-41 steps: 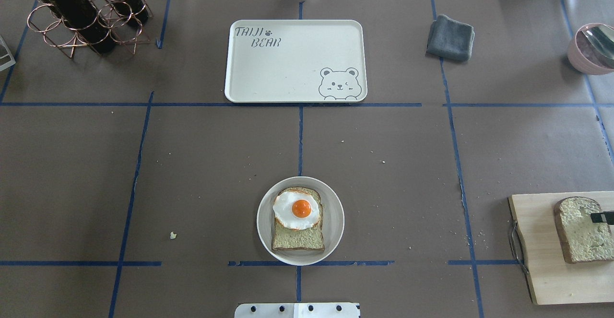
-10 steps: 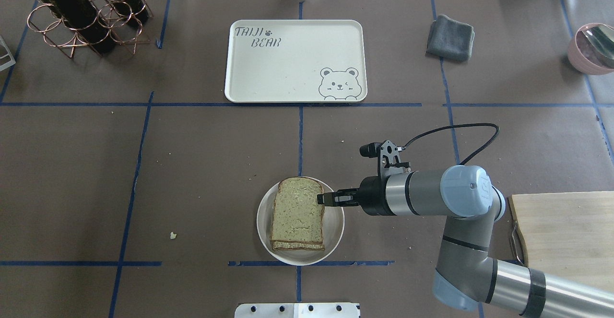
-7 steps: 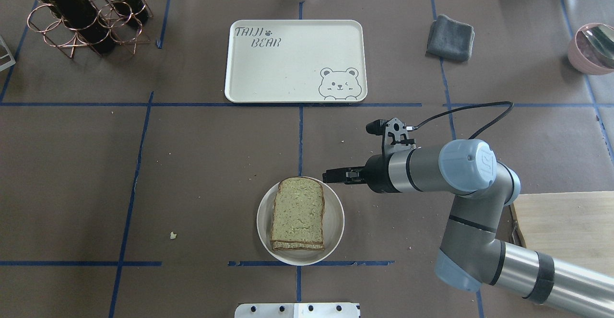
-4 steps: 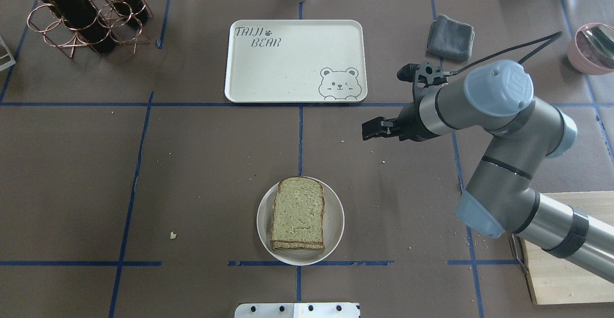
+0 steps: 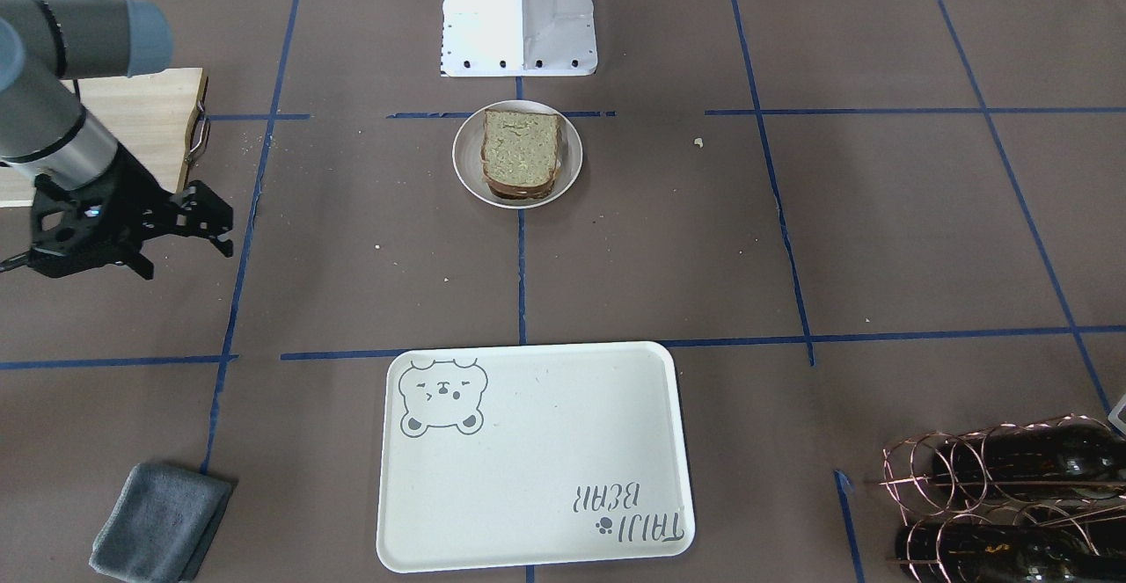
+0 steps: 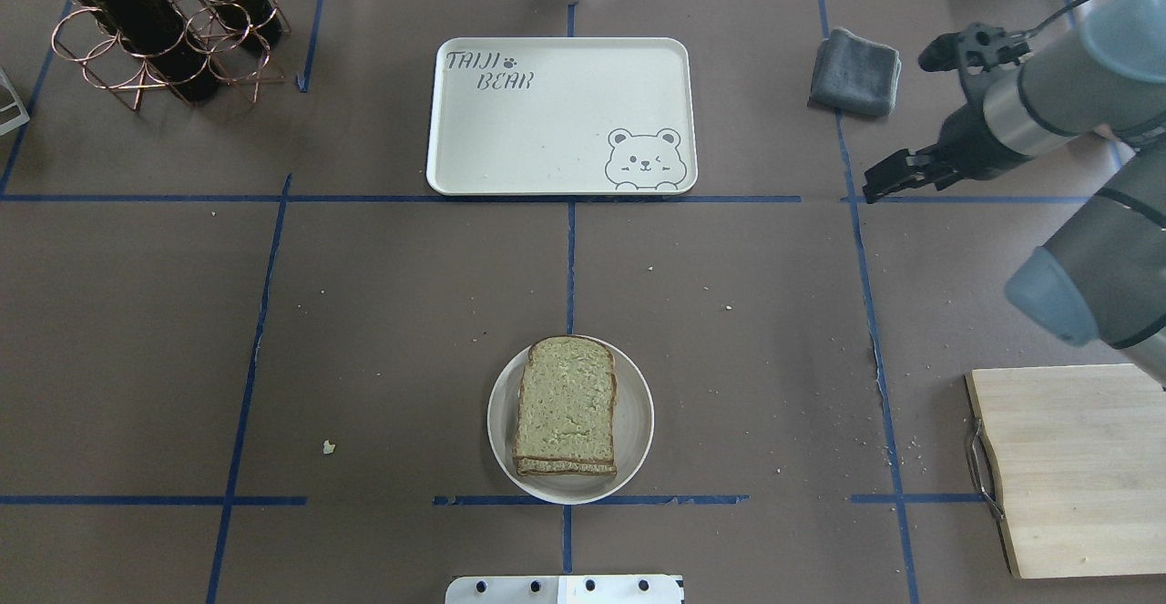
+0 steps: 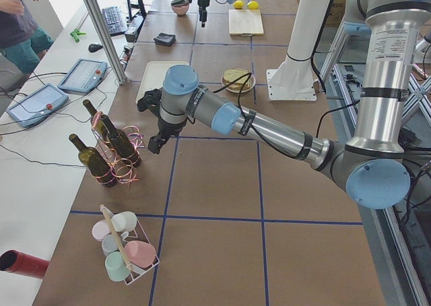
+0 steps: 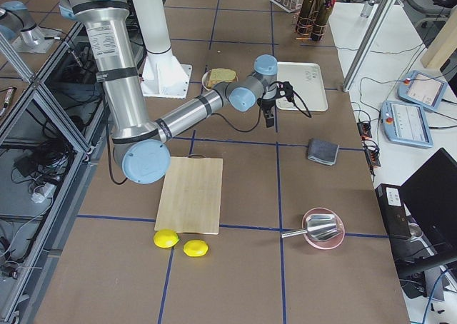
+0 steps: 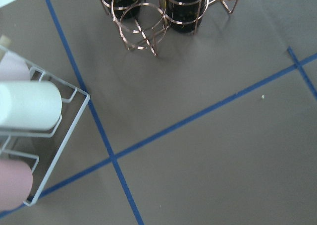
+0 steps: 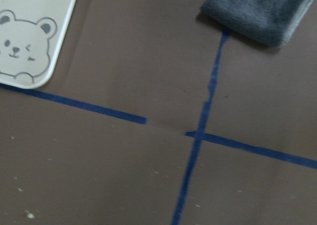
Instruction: Make sandwich and place on tray
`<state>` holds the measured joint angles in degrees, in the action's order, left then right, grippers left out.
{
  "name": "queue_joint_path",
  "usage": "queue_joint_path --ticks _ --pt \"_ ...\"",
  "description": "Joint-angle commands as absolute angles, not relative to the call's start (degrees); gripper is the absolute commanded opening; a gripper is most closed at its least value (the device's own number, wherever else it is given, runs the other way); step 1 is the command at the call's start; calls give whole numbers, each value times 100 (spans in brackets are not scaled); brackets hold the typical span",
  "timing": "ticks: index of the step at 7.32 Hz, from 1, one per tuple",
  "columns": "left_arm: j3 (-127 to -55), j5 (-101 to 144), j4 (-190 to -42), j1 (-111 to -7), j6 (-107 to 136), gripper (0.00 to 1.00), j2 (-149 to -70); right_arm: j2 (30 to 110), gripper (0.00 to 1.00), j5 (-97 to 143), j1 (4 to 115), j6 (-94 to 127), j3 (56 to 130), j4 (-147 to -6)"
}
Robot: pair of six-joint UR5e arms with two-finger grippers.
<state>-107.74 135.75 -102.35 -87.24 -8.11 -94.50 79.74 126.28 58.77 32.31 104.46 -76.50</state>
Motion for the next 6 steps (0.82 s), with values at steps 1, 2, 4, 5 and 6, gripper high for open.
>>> queue_joint_path --ticks 1,2,4,5,6 --pt "-10696 14250 -11492 -8588 1137 100 -9580 8917 100 13296 7254 1143 10450 -7978" --pt "-10896 14282 -11705 -8030 1943 100 -9624 9278 100 13289 7669 368 10476 -8189" --pt "-11372 13729 -12146 -6415 2876 100 -9946 10182 100 13027 8487 -540 10477 -8306" --pt "-11408 13624 -12129 -5685 4023 100 -10210 10404 100 13017 8734 -736 10468 -8314" --pt "-11426 13118 -12112 -5008 4286 100 -10222 10415 100 13034 8936 -738 10459 -8471"
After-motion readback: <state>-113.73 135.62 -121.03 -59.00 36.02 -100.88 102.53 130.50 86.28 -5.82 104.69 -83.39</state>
